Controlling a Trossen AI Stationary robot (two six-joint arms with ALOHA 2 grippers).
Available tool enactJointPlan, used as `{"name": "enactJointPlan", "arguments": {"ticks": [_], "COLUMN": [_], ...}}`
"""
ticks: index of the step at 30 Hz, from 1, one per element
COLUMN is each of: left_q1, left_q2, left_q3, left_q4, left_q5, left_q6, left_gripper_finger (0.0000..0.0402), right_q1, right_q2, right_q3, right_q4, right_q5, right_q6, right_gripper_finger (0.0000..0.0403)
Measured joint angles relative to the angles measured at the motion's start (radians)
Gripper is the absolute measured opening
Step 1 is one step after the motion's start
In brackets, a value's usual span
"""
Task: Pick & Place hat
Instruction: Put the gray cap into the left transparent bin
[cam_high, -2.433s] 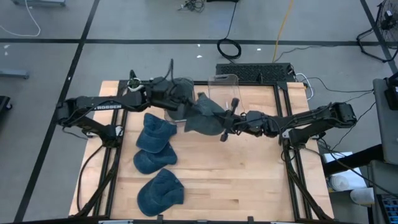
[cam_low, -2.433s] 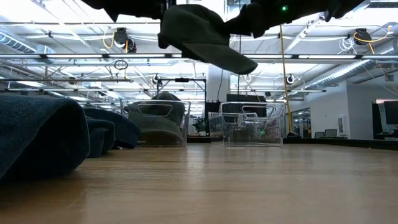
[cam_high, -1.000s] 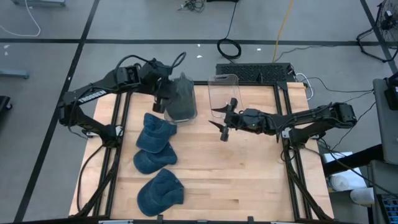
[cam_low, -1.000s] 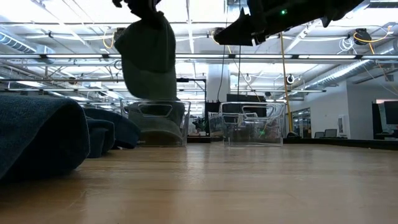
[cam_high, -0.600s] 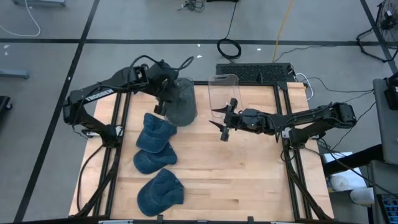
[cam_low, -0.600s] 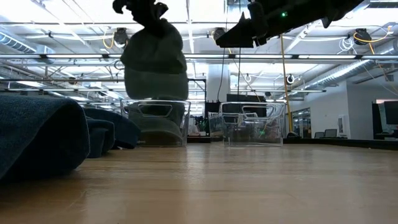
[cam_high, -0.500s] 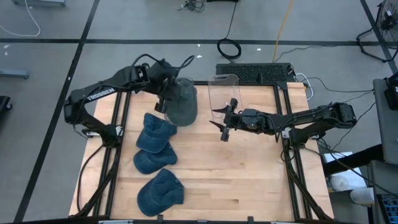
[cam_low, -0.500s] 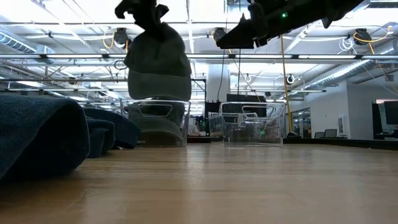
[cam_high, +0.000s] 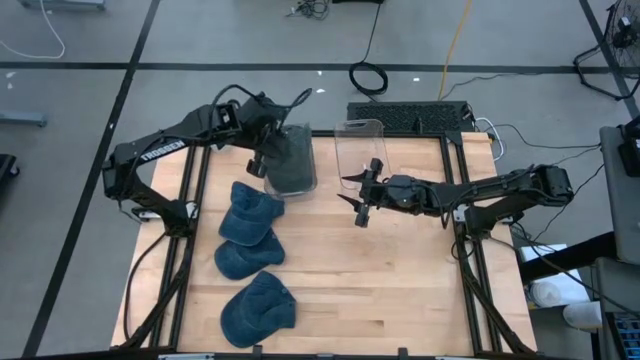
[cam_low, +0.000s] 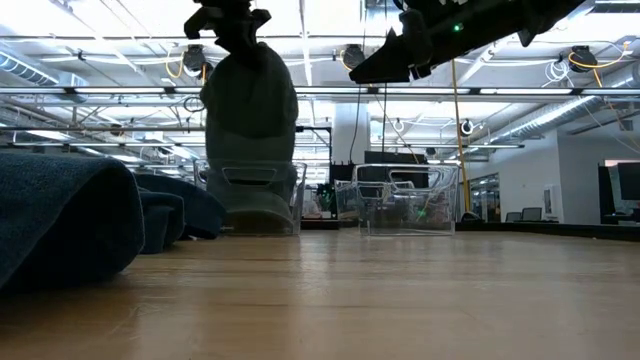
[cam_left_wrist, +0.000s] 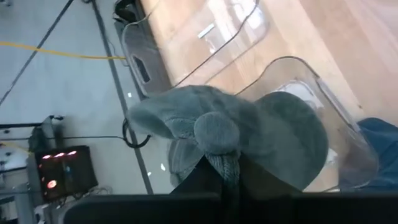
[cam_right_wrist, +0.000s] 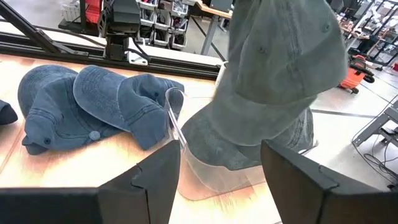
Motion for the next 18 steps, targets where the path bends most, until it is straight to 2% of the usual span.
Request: {"name": "enactJointPlan", "arguments": {"ticks": [6, 14, 18], "left_q1": [0.036, 0.033, 0.028], "left_q2": [-0.001, -0.001, -0.002], "left_q3": [0.000, -0.001, -0.056], "left_q4": [-0.003, -0.020, 0.005], "left_q5": [0.078, 0.116, 0.132], "left_q6": [-0.025, -0.061, -0.067], "left_gripper_finger": [0.0002, 0.0002, 0.0001], "right_q1": [0.000, -0.002, -0.002], "right_q2": [0.000, 0.000, 0.000], "right_q3": [0.000, 0.000, 0.000], "right_q4": [-0.003, -0.024, -0.024], "right_q5": [0.000, 0.000, -0.001], "right_q6": [-0.001, 0.004, 0.005], "right_gripper_finger": [0.0210, 0.0210, 0.0210]}}
